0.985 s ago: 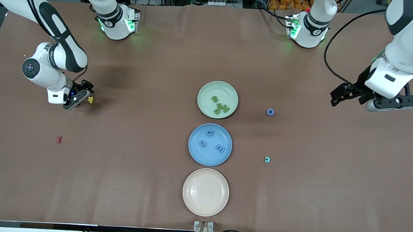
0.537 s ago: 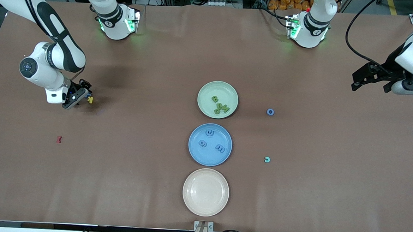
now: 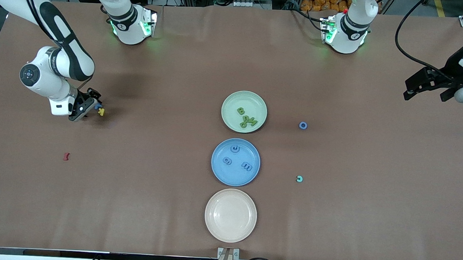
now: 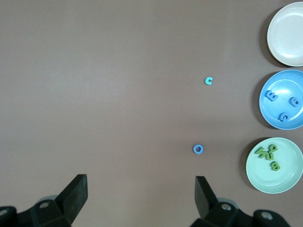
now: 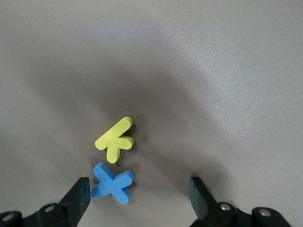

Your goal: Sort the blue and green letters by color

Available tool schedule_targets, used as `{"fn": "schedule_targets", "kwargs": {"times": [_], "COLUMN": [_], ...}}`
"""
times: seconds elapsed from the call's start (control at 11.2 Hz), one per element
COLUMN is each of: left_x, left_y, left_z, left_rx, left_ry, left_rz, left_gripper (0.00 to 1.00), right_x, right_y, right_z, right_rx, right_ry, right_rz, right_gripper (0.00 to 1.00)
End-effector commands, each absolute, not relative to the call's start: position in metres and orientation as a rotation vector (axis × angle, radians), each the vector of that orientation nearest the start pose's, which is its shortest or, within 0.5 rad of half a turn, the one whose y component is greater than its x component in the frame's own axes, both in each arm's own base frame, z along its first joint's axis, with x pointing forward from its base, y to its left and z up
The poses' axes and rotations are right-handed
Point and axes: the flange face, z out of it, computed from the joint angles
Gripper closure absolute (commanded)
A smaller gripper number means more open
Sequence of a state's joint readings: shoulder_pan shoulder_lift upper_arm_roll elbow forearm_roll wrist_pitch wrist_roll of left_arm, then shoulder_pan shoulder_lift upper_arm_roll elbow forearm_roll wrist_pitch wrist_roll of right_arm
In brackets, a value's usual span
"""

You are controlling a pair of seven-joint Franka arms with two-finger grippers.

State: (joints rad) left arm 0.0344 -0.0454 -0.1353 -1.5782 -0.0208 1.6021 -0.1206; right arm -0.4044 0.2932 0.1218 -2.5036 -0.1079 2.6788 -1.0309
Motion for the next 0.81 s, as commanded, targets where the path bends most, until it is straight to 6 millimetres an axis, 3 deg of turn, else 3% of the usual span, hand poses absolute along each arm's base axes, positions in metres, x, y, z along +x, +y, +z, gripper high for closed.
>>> {"fn": "schedule_targets", "kwargs": {"times": [0.0,0.36,0.72], "left_x": [0.542,0.531,0.531], "left_y": [-0.057,-0.063,-0.064], "left_z": [0.654,0.667,0.668], "left_rx": [-3.166,-3.163,-3.160], "left_ry": [-0.004,0.040,0.067], "left_rz": [-0.093,-0.124,-0.130], "left_gripper": [0.00,0.00,0.00], "right_x": [0.427,0.429,0.432], "right_y": [-0.121,-0.119,-0.115], "right_z": [0.161,0.159,0.159], "right_rx": [-2.778,-2.740,-2.738], "right_ry": [-1.305,-1.388,-1.408], "right_rz": [0.149,0.135,0.122], "right_gripper": [0.07,0.39,0.46]}}
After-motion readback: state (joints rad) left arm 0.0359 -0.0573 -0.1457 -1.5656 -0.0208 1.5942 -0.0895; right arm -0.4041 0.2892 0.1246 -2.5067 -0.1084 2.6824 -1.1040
